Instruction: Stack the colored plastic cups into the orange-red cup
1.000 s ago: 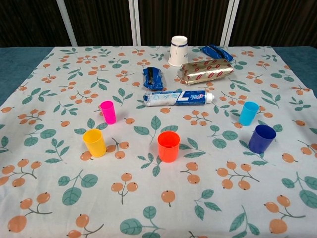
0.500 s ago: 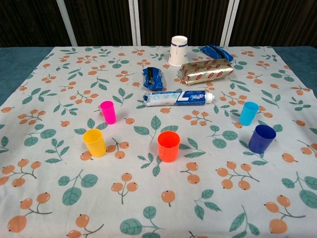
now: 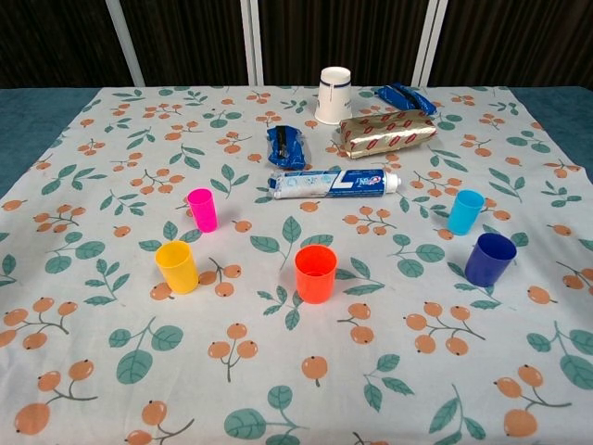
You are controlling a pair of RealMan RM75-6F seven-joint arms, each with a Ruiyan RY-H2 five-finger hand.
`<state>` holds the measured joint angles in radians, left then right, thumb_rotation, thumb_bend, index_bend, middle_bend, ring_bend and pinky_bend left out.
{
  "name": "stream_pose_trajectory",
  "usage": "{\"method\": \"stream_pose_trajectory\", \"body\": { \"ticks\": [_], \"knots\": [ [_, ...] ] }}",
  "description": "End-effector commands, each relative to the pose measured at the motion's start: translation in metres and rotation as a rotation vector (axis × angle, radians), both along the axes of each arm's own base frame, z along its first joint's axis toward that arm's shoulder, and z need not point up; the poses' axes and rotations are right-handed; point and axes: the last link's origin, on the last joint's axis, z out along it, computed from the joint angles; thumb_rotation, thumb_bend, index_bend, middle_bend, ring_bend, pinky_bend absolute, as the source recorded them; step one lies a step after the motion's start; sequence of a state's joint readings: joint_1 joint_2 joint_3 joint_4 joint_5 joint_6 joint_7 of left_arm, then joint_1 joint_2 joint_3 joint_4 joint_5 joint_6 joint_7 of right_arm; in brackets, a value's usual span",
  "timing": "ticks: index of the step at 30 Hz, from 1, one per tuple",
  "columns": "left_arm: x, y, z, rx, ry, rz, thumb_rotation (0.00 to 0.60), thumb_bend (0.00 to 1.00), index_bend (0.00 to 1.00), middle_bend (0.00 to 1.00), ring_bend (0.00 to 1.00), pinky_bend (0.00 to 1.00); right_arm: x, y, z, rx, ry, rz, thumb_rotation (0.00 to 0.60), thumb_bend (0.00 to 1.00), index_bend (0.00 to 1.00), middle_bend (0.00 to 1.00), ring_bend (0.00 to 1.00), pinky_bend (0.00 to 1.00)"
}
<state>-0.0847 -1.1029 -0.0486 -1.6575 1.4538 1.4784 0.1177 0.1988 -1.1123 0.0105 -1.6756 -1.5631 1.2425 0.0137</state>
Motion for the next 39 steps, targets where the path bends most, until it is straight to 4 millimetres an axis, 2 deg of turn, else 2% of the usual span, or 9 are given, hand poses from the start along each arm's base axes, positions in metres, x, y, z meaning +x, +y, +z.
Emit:
{"method": "stream_pose_trajectory", "body": {
  "ticks": [1,7,20,28,39],
  "knots": [
    [0.000,0.000,0.000,-0.001,0.000,0.001,0.600,0.12,0.02,0.00,0.00,0.05,0.023,-0.019,-0.023,0.091,-0.052,0.029,0.600,0.39,0.14,0.00,0.00,0.09],
    [-0.003,0.001,0.002,0.013,-0.003,0.020,0.600,0.12,0.02,0.00,0.00,0.05,0.042,-0.041,-0.051,0.176,-0.039,0.053,0.600,0.39,0.18,0.00,0.00,0.09],
    [-0.005,0.003,0.005,0.023,-0.008,0.036,0.600,0.12,0.02,0.00,0.00,0.05,0.070,-0.063,-0.091,0.208,-0.047,0.064,0.600,0.39,0.26,0.00,0.01,0.09],
    [-0.006,0.004,0.007,0.027,-0.009,0.044,0.600,0.12,0.02,0.00,0.00,0.05,0.068,-0.070,-0.099,0.211,-0.030,0.033,0.600,0.39,0.29,0.00,0.01,0.09],
    [-0.006,0.003,0.006,0.027,-0.003,0.047,0.600,0.12,0.02,0.00,0.00,0.05,0.060,-0.077,-0.095,0.195,-0.022,-0.004,0.600,0.39,0.33,0.00,0.02,0.09]
  ]
}}
